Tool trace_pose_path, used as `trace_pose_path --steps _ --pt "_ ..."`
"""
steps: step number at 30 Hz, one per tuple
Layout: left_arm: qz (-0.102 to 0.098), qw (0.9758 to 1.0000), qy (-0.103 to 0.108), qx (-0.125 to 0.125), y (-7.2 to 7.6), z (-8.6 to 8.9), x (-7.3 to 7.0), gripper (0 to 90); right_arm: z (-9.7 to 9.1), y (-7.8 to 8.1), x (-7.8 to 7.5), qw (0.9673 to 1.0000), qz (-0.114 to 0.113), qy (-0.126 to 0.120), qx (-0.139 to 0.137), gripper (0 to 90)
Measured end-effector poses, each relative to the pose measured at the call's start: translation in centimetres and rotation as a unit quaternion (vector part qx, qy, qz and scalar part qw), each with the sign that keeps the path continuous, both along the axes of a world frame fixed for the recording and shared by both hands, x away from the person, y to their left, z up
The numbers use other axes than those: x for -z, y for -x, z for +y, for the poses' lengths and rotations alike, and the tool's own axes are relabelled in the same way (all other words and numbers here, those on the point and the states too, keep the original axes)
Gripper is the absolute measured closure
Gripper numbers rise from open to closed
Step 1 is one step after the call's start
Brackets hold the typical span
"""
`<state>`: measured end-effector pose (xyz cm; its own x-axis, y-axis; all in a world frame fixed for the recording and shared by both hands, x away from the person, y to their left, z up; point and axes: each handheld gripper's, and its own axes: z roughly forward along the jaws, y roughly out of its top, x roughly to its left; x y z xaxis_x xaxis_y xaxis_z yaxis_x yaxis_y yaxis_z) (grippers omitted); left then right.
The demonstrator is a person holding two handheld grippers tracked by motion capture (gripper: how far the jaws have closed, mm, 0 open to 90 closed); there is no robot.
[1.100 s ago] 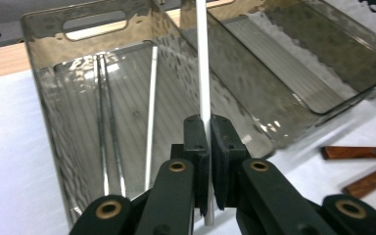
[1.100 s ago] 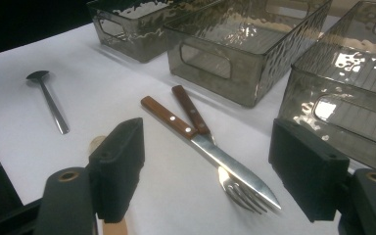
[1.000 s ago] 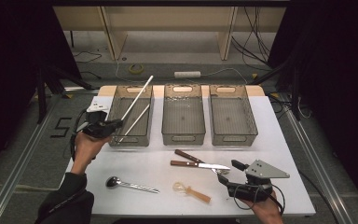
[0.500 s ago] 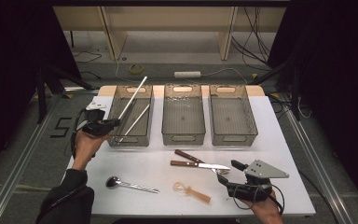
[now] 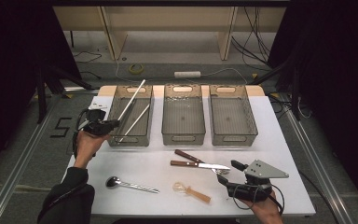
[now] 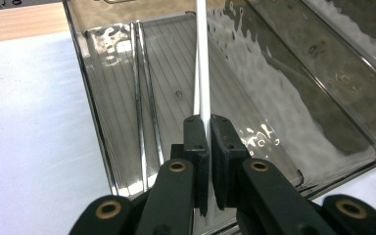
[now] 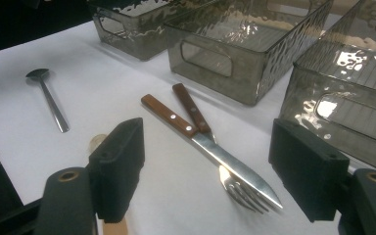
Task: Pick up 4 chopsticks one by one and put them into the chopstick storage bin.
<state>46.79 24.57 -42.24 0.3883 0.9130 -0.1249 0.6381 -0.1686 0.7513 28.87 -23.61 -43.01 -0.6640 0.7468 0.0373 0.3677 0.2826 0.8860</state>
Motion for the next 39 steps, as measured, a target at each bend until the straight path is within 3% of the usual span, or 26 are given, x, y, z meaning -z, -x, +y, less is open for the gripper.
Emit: trace_pose_path --steps 30,39 --pt "0.027 0.9996 -0.008 0.002 -1.0 -0.2 1.3 84.2 0.0 0.0 0.1 1.0 0.004 0.001 0.002 30.5" --pt "0.021 0.9998 0.002 0.002 -0.7 -0.3 0.5 62.7 0.0 0.0 0.0 1.0 0.002 0.0 0.001 30.5"
